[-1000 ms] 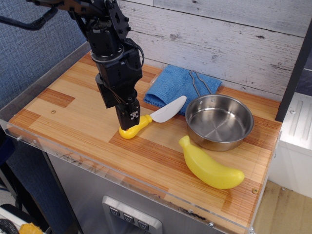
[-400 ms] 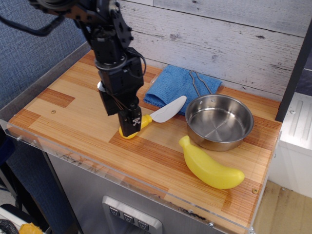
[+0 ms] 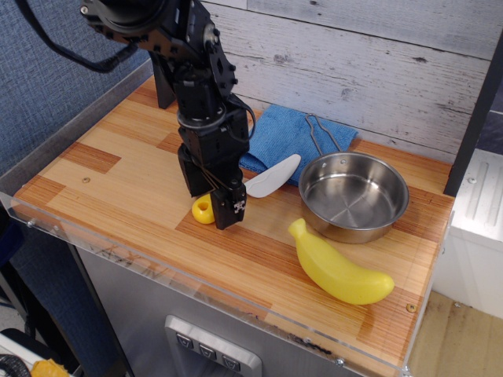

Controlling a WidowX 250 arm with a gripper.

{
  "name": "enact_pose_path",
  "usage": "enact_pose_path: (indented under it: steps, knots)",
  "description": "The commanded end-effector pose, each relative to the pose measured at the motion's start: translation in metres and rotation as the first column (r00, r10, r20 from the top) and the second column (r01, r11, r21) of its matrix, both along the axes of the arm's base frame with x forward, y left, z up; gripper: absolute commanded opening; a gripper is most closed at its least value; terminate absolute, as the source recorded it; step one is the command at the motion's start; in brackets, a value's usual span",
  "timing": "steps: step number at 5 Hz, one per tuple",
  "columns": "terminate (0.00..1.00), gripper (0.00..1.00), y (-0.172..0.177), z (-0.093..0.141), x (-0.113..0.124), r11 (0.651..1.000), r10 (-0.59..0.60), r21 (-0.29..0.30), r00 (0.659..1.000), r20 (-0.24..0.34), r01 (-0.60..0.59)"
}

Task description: Pick up the knife and place it on the left of the blue cloth

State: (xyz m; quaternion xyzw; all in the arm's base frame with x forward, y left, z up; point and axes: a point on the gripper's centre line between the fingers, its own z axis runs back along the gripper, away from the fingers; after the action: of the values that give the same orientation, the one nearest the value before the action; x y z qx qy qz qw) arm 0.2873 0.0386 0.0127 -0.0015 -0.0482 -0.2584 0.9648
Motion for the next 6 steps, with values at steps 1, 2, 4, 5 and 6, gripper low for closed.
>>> enact_pose_path:
  steps: [1,2,4,5,6]
  knots:
    - [0.00,0.00,-0.002,-0.001,0.008,1.000,-0.008,0.007,0.999,0.049,0.008]
    - [0.00,0.00,0.002,0.002,0.005,1.000,0.003,0.003,0.998,0.062,-0.003]
    - [0.00,0.00,0.006,0.008,0.000,1.000,0.000,-0.002,0.998,0.061,0.000]
    - [0.00,0.00,0.004,0.021,-0.002,1.000,0.000,-0.019,0.997,0.073,0.002]
    - [0.00,0.00,0.003,0.039,-0.004,0.999,0.007,-0.034,0.996,0.086,-0.004]
